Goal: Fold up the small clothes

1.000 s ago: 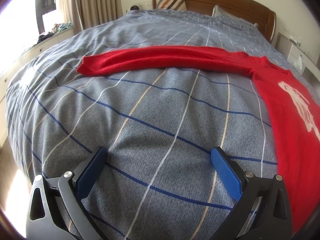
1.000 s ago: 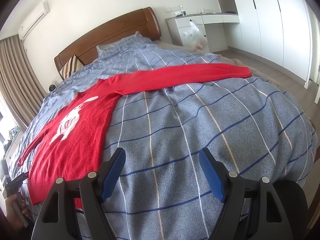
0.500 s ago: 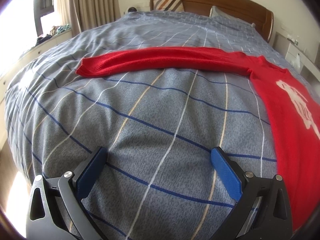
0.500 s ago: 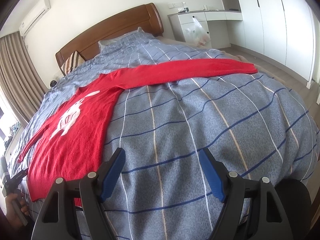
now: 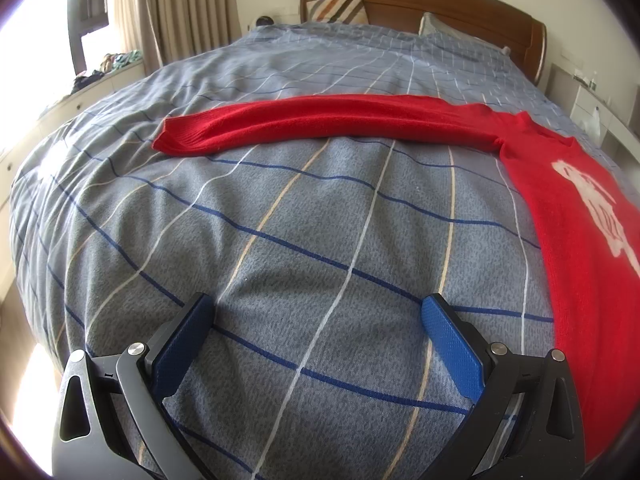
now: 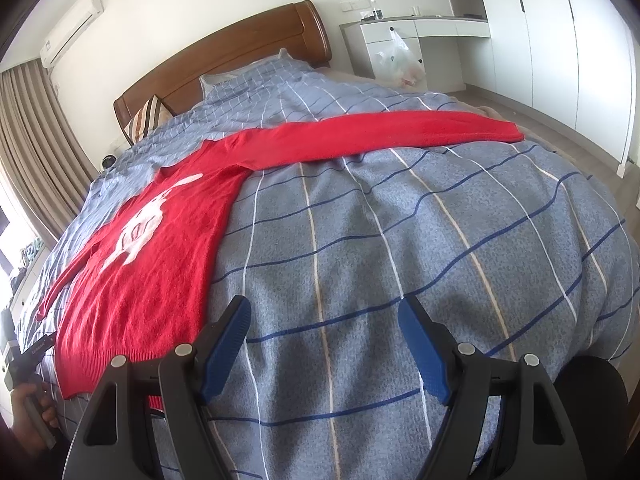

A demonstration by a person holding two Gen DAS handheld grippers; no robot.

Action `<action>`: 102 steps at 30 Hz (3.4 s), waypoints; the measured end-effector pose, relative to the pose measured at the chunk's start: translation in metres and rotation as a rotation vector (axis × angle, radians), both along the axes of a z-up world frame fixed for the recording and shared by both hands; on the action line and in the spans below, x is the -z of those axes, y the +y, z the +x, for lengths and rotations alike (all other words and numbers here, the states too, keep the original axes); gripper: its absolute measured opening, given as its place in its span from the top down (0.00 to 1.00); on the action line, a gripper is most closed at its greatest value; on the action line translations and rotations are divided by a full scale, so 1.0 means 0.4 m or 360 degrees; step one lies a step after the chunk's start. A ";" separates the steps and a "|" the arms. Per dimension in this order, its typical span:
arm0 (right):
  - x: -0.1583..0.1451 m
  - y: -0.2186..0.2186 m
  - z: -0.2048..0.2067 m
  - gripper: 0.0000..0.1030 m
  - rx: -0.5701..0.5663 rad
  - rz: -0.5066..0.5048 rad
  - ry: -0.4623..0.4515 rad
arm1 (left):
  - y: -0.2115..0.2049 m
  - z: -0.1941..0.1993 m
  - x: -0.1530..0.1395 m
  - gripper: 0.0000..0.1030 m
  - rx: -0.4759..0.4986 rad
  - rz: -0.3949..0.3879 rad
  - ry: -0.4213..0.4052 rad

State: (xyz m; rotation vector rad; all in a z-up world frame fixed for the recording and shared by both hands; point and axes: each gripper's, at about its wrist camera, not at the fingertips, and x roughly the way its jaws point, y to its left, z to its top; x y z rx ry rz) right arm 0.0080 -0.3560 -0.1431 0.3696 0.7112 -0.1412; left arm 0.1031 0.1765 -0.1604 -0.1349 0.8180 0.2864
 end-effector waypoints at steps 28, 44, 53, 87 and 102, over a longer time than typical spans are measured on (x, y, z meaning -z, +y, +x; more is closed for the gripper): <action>-0.001 0.005 0.002 0.27 -0.0011 -0.0001 0.0003 | 0.000 0.000 0.002 0.00 0.0000 0.0004 -0.0003; -0.002 0.005 0.003 0.27 -0.0012 0.0000 0.0003 | 0.001 0.000 0.003 0.00 0.0001 0.0008 -0.0004; -0.002 0.002 0.003 0.27 -0.0012 0.0004 0.0003 | 0.001 0.000 0.003 0.00 0.0000 0.0006 -0.0007; 0.027 -0.529 0.279 0.95 0.0774 0.1001 -0.0092 | 0.026 0.006 0.005 0.00 0.0013 -0.0036 -0.0033; -0.429 0.280 0.701 0.95 -0.0576 0.0198 -0.0264 | 0.038 0.011 0.008 0.00 0.0017 -0.0056 -0.0038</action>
